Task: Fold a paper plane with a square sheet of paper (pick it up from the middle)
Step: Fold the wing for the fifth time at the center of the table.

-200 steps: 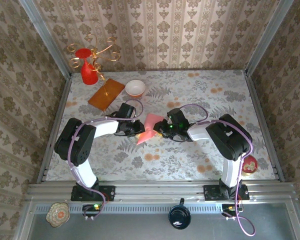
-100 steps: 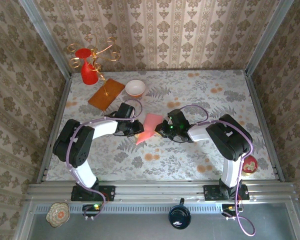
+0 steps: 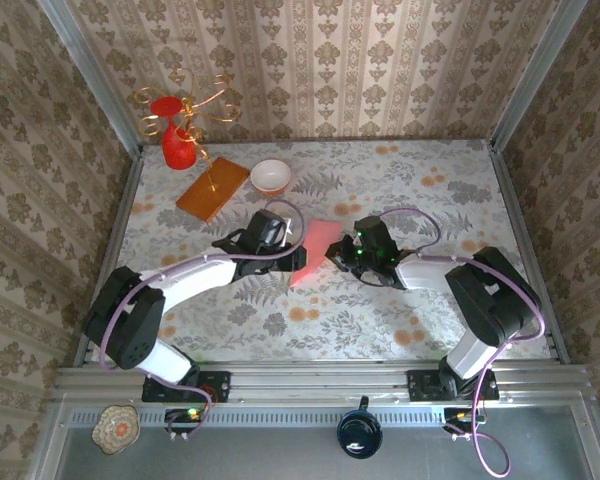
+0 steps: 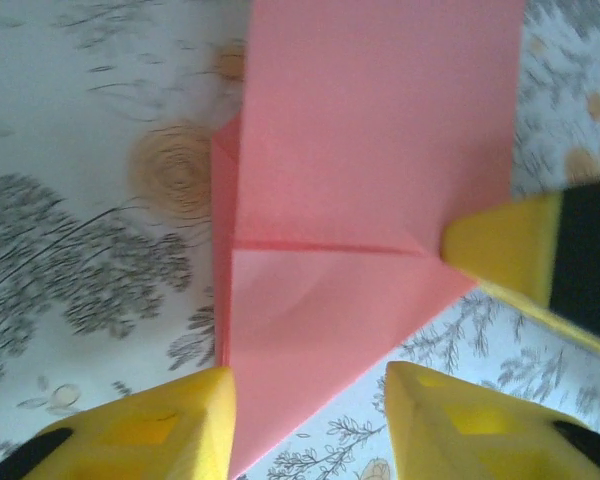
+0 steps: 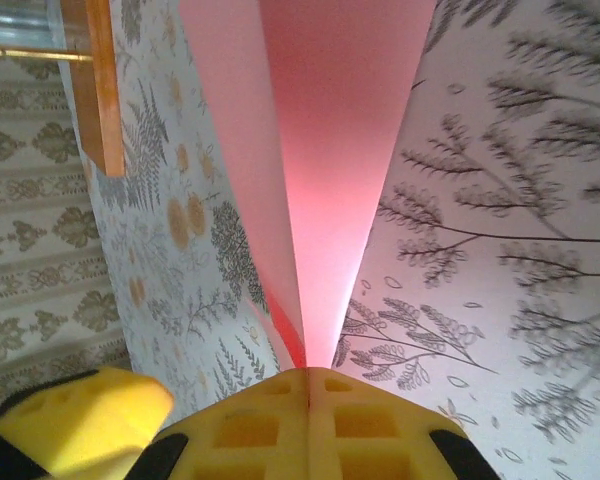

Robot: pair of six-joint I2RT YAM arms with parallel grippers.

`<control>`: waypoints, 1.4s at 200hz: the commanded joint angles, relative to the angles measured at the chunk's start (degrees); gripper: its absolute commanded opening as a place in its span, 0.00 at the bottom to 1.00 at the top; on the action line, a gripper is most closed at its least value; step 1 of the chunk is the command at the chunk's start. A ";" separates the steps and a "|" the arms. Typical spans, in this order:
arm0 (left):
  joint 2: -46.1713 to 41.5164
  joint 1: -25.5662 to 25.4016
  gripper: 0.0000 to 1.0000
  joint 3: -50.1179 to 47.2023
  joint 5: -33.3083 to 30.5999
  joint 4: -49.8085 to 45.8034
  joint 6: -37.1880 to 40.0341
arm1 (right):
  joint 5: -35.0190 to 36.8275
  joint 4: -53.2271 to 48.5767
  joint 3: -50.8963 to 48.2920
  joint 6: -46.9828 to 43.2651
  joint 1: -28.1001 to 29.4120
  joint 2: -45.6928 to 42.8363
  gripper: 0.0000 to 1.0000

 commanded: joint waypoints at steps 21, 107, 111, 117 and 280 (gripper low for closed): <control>0.02 -5.62 0.60 -2.11 -5.49 7.93 11.96 | 0.78 -7.56 -1.21 3.13 -1.96 -4.56 0.01; 7.66 -12.66 0.67 -1.85 -12.66 18.02 31.84 | -5.24 -10.34 -0.15 6.61 -5.19 -5.80 0.00; 7.92 -12.63 0.67 -1.98 -12.55 18.58 32.26 | -5.39 -10.37 -0.10 6.65 -5.32 -5.74 0.00; 8.30 -12.64 0.66 -2.24 -12.23 19.64 32.85 | -5.51 -10.49 -0.02 6.73 -5.45 -5.71 0.00; 13.59 -12.54 0.40 -5.99 -10.20 30.21 37.09 | -8.99 -10.51 -0.06 8.85 -7.04 -4.04 0.03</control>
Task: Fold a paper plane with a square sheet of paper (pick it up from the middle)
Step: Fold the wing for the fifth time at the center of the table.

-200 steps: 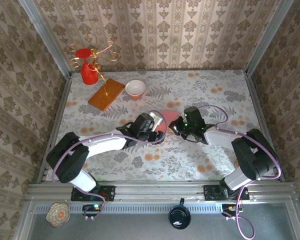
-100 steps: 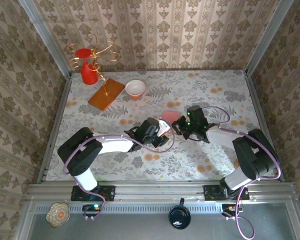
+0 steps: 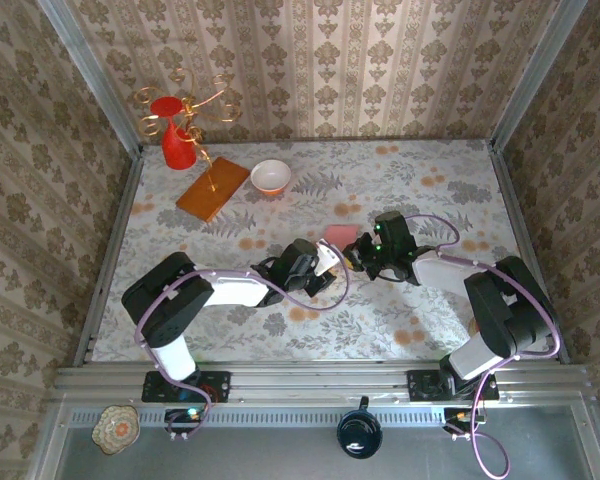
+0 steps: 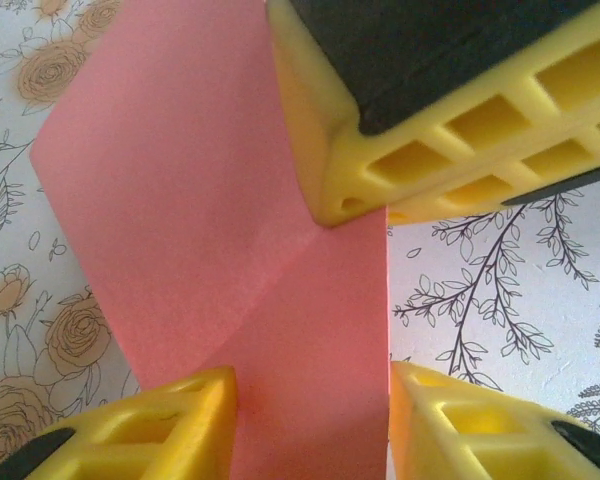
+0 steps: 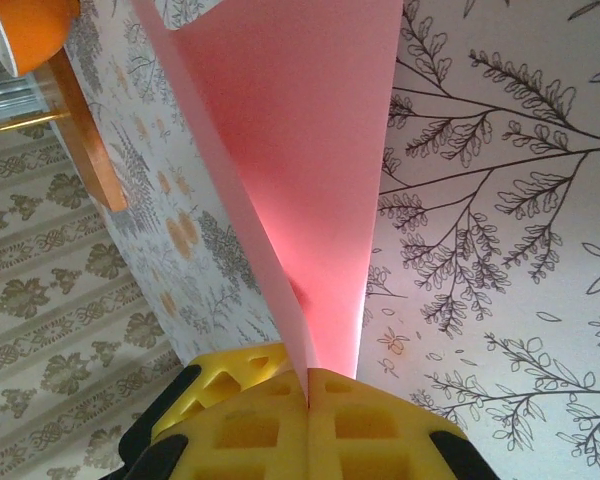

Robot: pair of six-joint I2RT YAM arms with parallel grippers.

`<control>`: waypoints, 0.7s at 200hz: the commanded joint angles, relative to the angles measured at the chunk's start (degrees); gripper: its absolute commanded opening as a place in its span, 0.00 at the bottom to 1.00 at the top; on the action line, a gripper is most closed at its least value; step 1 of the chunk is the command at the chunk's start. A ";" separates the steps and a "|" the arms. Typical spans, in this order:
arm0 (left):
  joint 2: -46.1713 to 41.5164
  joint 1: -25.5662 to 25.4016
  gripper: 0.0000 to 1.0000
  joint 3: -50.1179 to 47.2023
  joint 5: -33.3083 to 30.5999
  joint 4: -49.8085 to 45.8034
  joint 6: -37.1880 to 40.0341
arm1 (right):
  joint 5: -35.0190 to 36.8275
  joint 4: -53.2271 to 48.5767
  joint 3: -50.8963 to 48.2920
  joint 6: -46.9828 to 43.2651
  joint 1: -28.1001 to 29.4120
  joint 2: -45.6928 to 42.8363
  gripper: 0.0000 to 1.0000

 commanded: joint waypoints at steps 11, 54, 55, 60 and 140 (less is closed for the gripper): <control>1.22 -0.12 0.37 -0.68 0.60 1.79 0.77 | -1.27 -1.21 0.70 0.88 -0.37 0.70 0.04; 2.35 0.70 0.28 -0.84 2.88 1.85 -0.35 | -1.13 -2.96 0.90 0.37 -0.77 0.34 0.18; 2.40 0.75 0.28 -0.85 2.94 1.86 -0.36 | -1.11 -3.04 0.88 0.36 -0.80 0.32 0.18; 2.49 0.76 0.27 -0.93 3.24 2.01 -0.60 | -0.97 -3.37 0.88 0.30 -0.92 0.16 0.21; 2.89 3.41 0.16 -0.60 10.26 1.42 -4.88 | 2.89 -11.65 0.94 -6.42 -4.57 -5.17 0.59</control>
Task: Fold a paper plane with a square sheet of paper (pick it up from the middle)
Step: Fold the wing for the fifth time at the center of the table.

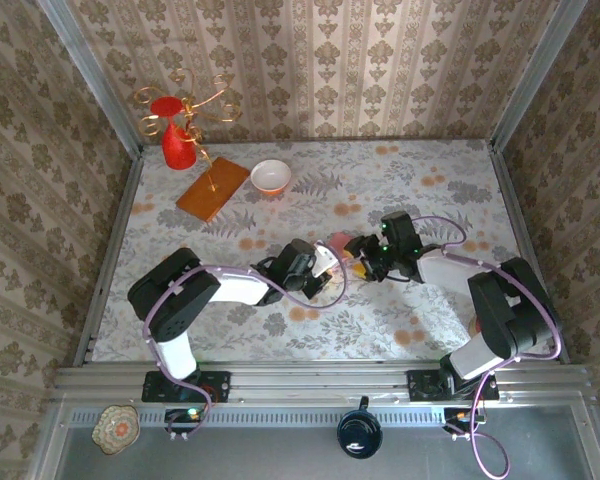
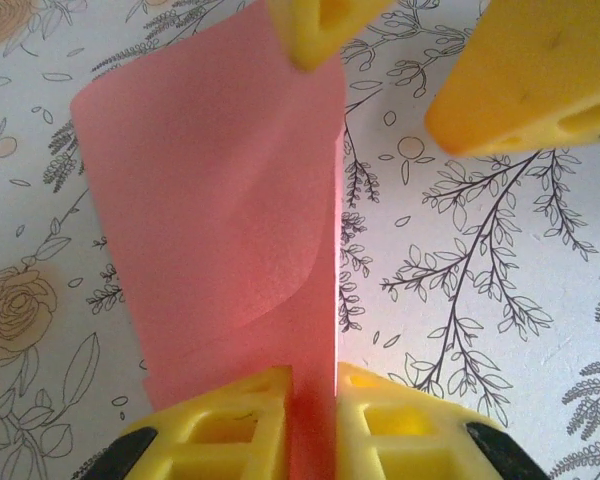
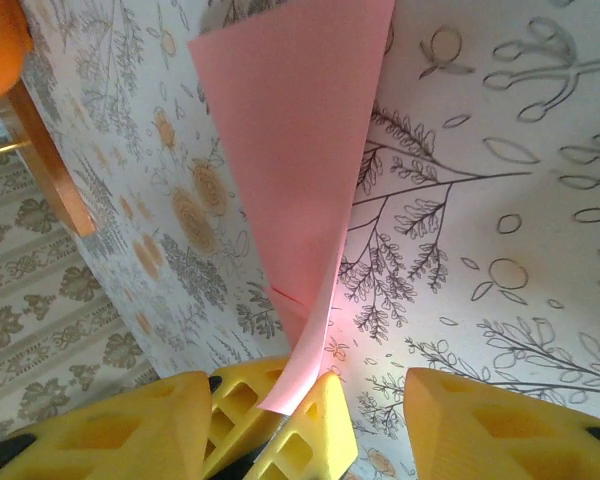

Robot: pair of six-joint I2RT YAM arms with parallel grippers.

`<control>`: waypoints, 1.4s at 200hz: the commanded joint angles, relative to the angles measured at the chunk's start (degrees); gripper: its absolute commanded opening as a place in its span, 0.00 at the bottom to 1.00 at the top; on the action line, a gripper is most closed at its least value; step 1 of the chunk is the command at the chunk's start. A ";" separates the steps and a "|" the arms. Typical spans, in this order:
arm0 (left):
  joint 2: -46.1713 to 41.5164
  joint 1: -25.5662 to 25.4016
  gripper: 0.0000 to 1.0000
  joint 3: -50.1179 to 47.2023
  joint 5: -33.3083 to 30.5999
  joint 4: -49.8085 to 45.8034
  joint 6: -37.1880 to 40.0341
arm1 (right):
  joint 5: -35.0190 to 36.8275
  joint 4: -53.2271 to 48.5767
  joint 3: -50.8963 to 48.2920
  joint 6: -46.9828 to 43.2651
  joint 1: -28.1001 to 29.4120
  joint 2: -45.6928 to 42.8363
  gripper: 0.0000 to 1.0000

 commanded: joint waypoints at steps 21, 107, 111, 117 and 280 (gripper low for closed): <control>0.38 2.62 0.12 1.24 8.05 -2.22 -5.99 | 4.91 -8.01 0.61 -6.51 -2.63 -5.74 0.60; 1.84 8.12 0.01 6.23 20.43 -8.67 -21.96 | 5.55 -4.98 -3.00 -17.38 -4.24 -7.42 0.68; 2.03 8.23 0.01 6.59 20.96 -9.21 -22.47 | 5.27 -4.68 -3.13 -17.91 -4.25 -7.36 0.68; 2.36 8.40 0.00 7.24 21.67 -10.00 -23.20 | 5.02 -4.27 -3.31 -18.63 -4.22 -7.25 0.68; 8.10 12.53 0.00 10.73 35.34 -5.56 -48.15 | 1.06 -1.22 -0.15 -32.79 -1.25 1.25 0.72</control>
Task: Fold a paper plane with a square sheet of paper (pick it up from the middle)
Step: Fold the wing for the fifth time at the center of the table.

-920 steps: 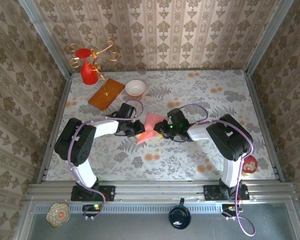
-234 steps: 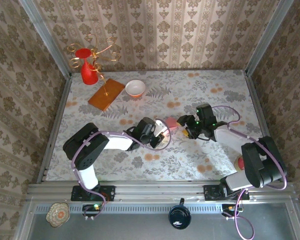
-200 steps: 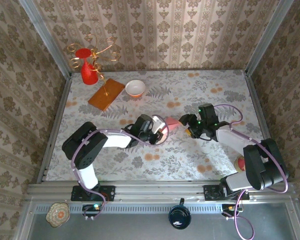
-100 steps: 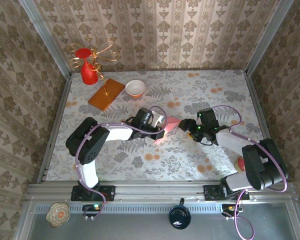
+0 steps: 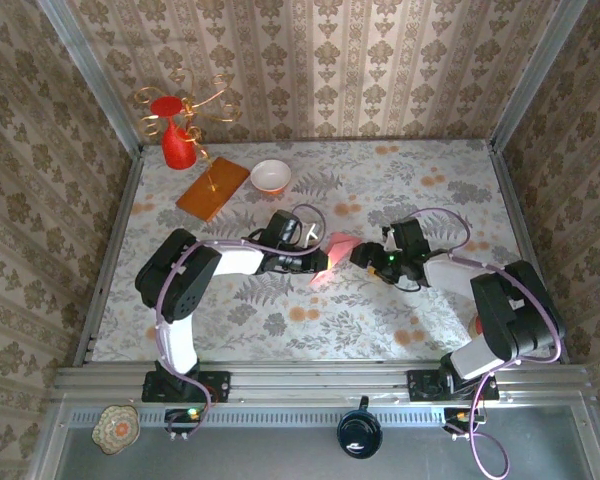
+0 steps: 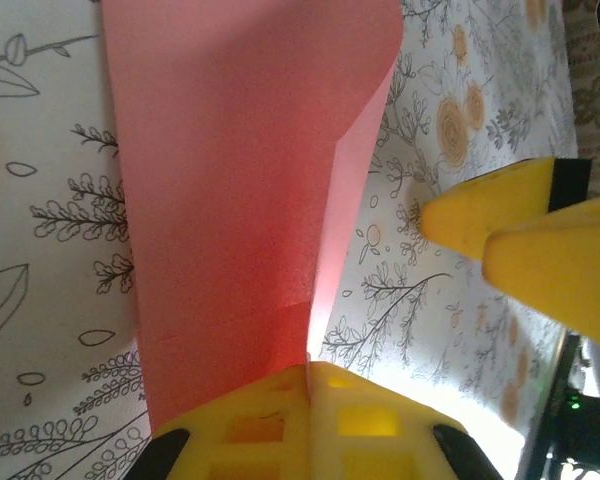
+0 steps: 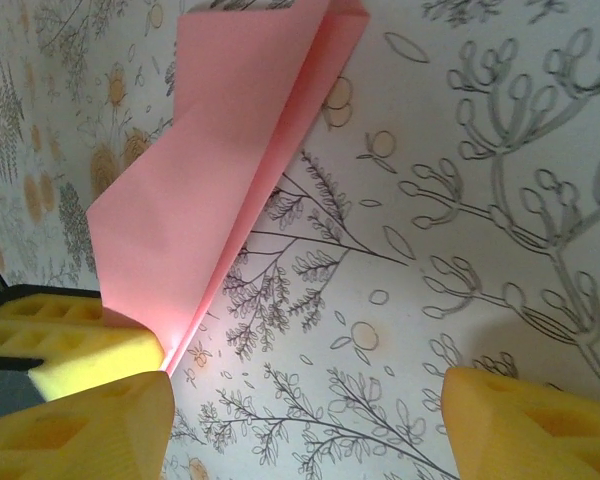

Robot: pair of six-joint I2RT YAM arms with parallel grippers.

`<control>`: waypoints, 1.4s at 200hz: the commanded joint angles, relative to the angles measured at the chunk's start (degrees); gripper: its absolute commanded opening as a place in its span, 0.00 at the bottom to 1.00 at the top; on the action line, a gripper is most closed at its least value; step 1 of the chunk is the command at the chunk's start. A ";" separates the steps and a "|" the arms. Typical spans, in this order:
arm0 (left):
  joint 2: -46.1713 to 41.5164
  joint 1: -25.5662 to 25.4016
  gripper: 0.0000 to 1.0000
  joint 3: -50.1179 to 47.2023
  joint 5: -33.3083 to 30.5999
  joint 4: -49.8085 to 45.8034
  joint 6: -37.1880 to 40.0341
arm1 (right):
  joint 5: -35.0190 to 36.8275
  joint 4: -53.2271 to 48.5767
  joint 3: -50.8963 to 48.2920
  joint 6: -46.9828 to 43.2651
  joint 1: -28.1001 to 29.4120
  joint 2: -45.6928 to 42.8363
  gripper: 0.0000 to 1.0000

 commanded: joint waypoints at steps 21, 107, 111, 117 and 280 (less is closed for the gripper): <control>1.38 0.67 0.00 -1.50 3.95 7.72 -11.31 | -0.45 -2.66 5.33 -4.78 1.86 2.74 0.72; 0.93 1.39 0.00 -6.27 3.18 15.16 -23.16 | 0.83 -8.45 12.70 -7.56 3.64 8.90 0.67; 1.04 1.47 0.00 -6.29 3.22 15.29 -23.42 | 0.83 -8.85 12.99 -7.60 3.64 9.18 0.67; 1.23 1.56 0.00 -6.38 3.31 15.32 -23.73 | 0.83 -9.22 13.41 -7.77 3.74 9.69 0.66; 3.44 2.09 0.00 -8.10 4.12 17.68 -25.35 | 6.07 -14.84 20.61 -7.95 4.77 17.66 0.62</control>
